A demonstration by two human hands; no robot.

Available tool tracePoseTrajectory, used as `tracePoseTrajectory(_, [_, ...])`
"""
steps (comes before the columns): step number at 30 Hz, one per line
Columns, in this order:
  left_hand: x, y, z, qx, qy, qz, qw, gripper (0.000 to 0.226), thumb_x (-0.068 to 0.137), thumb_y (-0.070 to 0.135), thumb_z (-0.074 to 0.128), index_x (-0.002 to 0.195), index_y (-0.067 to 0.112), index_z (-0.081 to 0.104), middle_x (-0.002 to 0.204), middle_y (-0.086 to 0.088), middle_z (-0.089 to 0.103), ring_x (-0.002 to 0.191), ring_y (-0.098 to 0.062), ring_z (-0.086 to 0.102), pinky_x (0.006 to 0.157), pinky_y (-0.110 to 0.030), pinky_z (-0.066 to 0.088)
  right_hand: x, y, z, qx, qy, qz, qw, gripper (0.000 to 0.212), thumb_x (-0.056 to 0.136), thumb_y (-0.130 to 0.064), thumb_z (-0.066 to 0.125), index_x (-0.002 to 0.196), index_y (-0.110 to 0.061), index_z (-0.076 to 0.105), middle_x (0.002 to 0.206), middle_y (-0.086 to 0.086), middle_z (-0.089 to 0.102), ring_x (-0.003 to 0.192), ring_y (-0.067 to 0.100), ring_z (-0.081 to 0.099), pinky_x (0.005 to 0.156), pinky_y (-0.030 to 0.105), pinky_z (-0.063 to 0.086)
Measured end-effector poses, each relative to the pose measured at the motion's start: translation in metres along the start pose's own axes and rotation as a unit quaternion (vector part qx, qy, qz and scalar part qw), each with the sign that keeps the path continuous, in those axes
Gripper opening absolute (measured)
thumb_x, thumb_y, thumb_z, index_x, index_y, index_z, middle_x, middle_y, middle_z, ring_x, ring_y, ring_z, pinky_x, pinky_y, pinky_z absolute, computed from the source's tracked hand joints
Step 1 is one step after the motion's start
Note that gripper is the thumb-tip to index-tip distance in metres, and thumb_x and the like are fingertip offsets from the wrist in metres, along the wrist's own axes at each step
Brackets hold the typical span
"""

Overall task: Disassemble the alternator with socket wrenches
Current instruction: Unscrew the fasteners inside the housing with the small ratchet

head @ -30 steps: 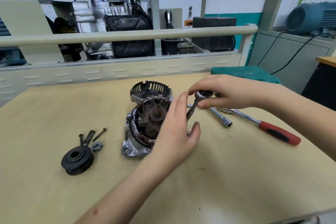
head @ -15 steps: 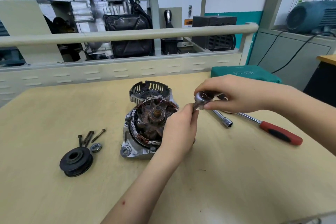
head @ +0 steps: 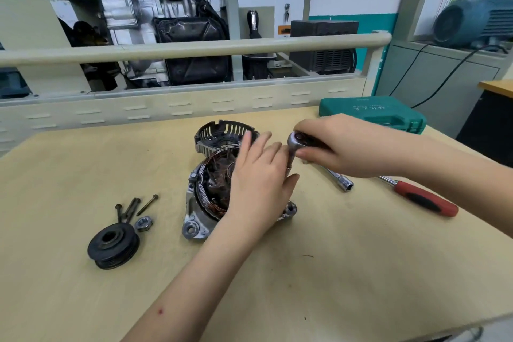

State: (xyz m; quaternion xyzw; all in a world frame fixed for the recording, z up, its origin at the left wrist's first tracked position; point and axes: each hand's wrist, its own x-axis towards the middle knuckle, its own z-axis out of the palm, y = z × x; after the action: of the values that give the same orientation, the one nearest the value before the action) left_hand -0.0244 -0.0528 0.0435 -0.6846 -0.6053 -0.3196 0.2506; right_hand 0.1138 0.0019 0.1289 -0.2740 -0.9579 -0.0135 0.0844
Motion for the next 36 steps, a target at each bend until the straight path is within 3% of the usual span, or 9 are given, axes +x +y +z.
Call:
tracePoseTrajectory(3, [-0.013, -0.018, -0.003, 0.041, 0.031, -0.066, 0.997, 0.075, 0.062, 0.046, 0.076, 0.121, 0.003, 0.058, 0.129, -0.022, 0.053, 0.126, -0.04, 0.042, 0.102, -0.061, 0.008, 0.001, -0.01, 0.013, 0.029, 0.046, 0.054, 0.997, 0.025, 0.092, -0.041, 0.041, 0.091, -0.016, 0.043, 0.077, -0.004, 0.046, 0.07, 0.018, 0.042, 0.054, 0.032, 0.026])
tracePoseTrajectory(6, [-0.03, -0.039, -0.005, -0.061, 0.002, -0.241, 0.969, 0.108, 0.061, 0.062, 0.07, 0.144, 0.009, 0.024, 0.15, -0.013, 0.026, 0.141, -0.028, 0.015, 0.113, -0.047, -0.003, 0.002, -0.017, 0.024, -0.029, 0.092, 0.081, 0.992, 0.035, 0.085, -0.058, 0.032, 0.076, -0.024, 0.031, 0.066, -0.01, 0.038, 0.058, 0.012, 0.037, 0.046, 0.026, 0.024])
tracePoseTrajectory(12, [-0.037, -0.045, 0.007, -0.147, 0.018, -0.294, 0.944, 0.067, 0.072, 0.039, 0.073, 0.132, 0.019, 0.05, 0.145, -0.011, 0.035, 0.137, -0.021, 0.026, 0.112, -0.047, 0.009, -0.003, -0.009, 0.031, 0.007, 0.122, 0.096, 0.988, 0.041, 0.078, -0.061, 0.03, 0.065, -0.023, 0.025, 0.054, -0.005, 0.043, 0.05, 0.012, 0.041, 0.045, 0.028, 0.03])
tracePoseTrajectory(22, [-0.037, -0.042, 0.008, -0.158, 0.051, -0.289, 0.943, 0.058, 0.069, 0.027, 0.079, 0.121, 0.011, 0.06, 0.137, -0.009, 0.045, 0.13, -0.022, 0.037, 0.115, -0.041, 0.006, 0.002, 0.007, 0.029, 0.026, 0.1, 0.058, 0.993, 0.034, 0.077, -0.055, 0.033, 0.063, -0.024, 0.026, 0.052, -0.003, 0.039, 0.05, 0.016, 0.04, 0.046, 0.029, 0.029])
tracePoseTrajectory(25, [-0.036, -0.04, 0.009, -0.142, 0.049, -0.273, 0.95, 0.063, 0.068, 0.039, 0.078, 0.121, 0.011, 0.06, 0.134, -0.008, 0.047, 0.13, -0.021, 0.038, 0.114, -0.041, 0.002, 0.005, 0.004, 0.028, 0.01, 0.097, 0.062, 0.993, 0.035, 0.077, -0.055, 0.03, 0.062, -0.024, 0.025, 0.053, -0.003, 0.04, 0.049, 0.012, 0.039, 0.044, 0.027, 0.025])
tracePoseTrajectory(28, [-0.042, -0.049, 0.003, -0.176, 0.033, -0.265, 0.948, 0.079, 0.064, 0.065, 0.056, 0.129, 0.021, 0.051, 0.134, 0.008, 0.039, 0.134, -0.009, 0.026, 0.113, -0.03, 0.005, 0.011, 0.0, 0.029, -0.018, 0.091, 0.061, 0.994, 0.034, 0.081, -0.051, 0.032, 0.062, -0.023, 0.025, 0.055, -0.004, 0.041, 0.05, 0.01, 0.038, 0.044, 0.026, 0.022])
tracePoseTrajectory(32, [-0.052, -0.072, 0.002, -0.326, 0.079, -0.391, 0.857, 0.055, 0.083, 0.051, 0.053, 0.127, 0.019, 0.05, 0.131, 0.007, 0.049, 0.12, -0.005, 0.041, 0.095, -0.012, 0.032, 0.019, -0.001, 0.025, 0.006, 0.078, 0.075, 0.994, 0.028, 0.074, -0.044, 0.034, 0.06, -0.021, 0.029, 0.054, -0.003, 0.04, 0.049, 0.013, 0.036, 0.045, 0.026, 0.02])
tracePoseTrajectory(34, [-0.053, -0.076, 0.01, -0.435, 0.064, -0.429, 0.789, 0.026, 0.092, 0.031, 0.051, 0.107, 0.013, 0.062, 0.107, 0.0, 0.066, 0.1, -0.011, 0.057, 0.073, -0.005, 0.043, 0.02, -0.001, 0.025, 0.02, 0.077, 0.082, 0.993, 0.028, 0.071, -0.044, 0.036, 0.059, -0.019, 0.03, 0.053, -0.003, 0.04, 0.048, 0.014, 0.035, 0.045, 0.026, 0.02])
tracePoseTrajectory(36, [-0.05, -0.077, 0.015, -0.446, 0.074, -0.44, 0.776, 0.025, 0.096, 0.025, 0.044, 0.092, 0.013, 0.065, 0.089, 0.002, 0.068, 0.086, -0.009, 0.06, 0.064, -0.005, 0.044, 0.019, 0.003, 0.028, 0.034, 0.094, 0.079, 0.992, 0.033, 0.073, -0.046, 0.038, 0.058, -0.018, 0.03, 0.05, -0.003, 0.038, 0.047, 0.015, 0.034, 0.044, 0.026, 0.021])
